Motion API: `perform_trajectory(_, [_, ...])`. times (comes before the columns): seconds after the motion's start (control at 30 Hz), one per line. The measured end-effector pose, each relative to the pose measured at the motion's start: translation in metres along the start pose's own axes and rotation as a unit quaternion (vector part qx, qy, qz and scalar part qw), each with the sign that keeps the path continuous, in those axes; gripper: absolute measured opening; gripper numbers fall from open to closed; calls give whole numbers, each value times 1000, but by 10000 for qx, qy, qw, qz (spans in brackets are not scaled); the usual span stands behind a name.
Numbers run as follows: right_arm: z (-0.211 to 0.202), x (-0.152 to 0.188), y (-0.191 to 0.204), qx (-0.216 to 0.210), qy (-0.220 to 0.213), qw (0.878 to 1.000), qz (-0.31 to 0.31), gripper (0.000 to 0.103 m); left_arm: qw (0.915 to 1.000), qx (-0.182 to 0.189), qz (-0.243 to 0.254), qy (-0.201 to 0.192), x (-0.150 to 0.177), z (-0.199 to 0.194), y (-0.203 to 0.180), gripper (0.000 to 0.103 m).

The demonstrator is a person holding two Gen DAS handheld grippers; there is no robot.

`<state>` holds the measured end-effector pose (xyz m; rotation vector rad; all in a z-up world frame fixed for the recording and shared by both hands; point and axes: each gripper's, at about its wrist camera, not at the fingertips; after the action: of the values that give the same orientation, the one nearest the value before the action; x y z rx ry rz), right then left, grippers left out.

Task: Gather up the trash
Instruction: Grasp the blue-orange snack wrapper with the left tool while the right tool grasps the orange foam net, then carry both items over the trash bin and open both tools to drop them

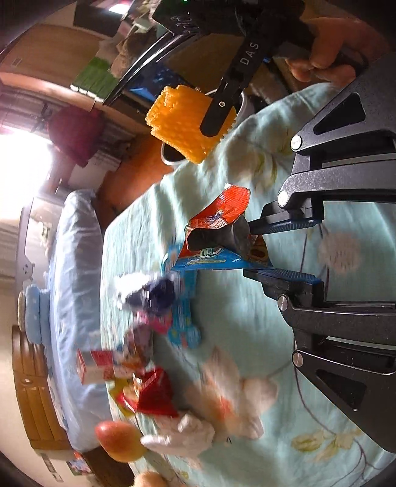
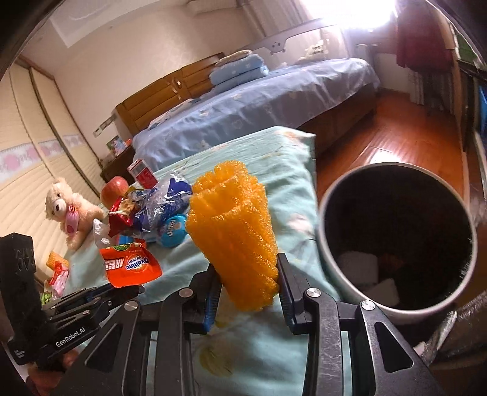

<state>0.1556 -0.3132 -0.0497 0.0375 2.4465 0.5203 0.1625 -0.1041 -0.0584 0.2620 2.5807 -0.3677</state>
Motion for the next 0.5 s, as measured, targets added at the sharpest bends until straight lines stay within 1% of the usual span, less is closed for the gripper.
perform_trajectory(0.23, [-21,9,-21,107,-145,9997,183,34,9993,150,322,64,-4,6,-30,20])
perform_trajectory(0.5, [-33,14,-45,292,-264,9983,432,34,9974,276,653,121,-11,14,-64,20])
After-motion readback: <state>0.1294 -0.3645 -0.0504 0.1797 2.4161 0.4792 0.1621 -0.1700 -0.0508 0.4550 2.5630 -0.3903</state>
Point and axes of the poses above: each gripper's, at about its wrist camera, not at the fingertips, and z roughly the way its jaws point, y to its left, x to its underside, and after that the axes turned 10 degrees about y, right-handed
